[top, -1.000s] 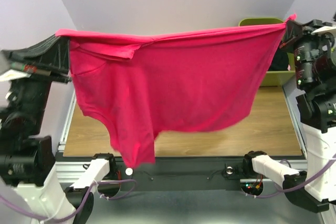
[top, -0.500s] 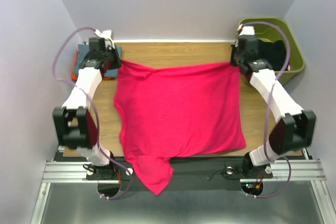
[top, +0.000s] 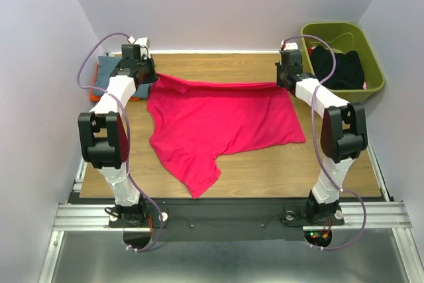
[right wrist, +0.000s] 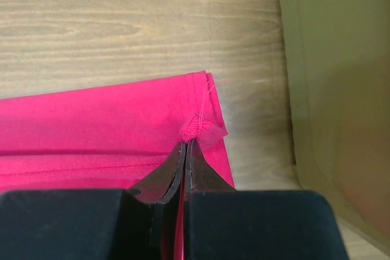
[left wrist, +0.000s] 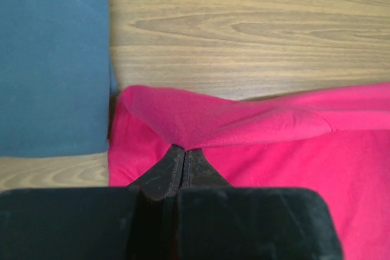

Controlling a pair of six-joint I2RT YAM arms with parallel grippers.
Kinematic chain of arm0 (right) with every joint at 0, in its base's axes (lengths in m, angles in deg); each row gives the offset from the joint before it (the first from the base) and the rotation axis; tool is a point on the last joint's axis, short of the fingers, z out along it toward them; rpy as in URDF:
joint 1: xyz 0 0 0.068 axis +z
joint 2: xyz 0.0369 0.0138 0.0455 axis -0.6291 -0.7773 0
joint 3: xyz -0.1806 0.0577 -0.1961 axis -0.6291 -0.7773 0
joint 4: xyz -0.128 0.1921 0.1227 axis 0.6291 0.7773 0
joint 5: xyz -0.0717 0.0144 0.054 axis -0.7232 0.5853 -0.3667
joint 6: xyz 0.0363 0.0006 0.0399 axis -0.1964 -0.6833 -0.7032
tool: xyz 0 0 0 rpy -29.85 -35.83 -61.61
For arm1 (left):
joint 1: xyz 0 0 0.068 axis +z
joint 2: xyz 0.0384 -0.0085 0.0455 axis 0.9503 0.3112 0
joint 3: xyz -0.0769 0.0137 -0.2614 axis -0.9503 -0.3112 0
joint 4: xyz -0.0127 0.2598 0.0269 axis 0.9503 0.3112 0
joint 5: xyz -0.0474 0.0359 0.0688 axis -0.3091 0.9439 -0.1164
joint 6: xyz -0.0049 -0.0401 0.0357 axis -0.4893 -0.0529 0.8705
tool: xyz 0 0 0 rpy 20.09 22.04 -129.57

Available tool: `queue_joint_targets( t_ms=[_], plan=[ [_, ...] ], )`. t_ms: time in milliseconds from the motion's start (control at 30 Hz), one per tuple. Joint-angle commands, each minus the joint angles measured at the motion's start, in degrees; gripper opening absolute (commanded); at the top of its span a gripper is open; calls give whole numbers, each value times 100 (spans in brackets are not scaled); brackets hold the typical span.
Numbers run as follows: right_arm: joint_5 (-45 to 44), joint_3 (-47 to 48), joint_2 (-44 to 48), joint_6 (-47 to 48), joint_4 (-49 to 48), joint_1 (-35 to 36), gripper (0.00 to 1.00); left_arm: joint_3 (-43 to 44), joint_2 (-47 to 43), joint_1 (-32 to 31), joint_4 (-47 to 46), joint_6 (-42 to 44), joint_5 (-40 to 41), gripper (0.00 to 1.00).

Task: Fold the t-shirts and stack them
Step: Fold the tshirt

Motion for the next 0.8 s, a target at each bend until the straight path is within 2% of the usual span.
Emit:
queue_joint_targets(
  t_ms=[0,233,433,600,767],
  plan=[
    [-114,359,-146,84,-505,-55,1,165,157,-6,-129,-202,-79,3],
    [-351,718,-629,225,-523,-116,1,-72,-97,-6,-85,-694,-413,3],
    [-510,1228,-902,172,-523,-283,1,-240,-344,38,-94,-1204,-370,3],
    [-387,1537,-999,154,-523,-336,1,-353,-466,55,-120,-1521,-528,3],
    [-71,1335,-911,154,-523,-345,1,-801,-722,55,-208,-1758,-555,3]
  ],
)
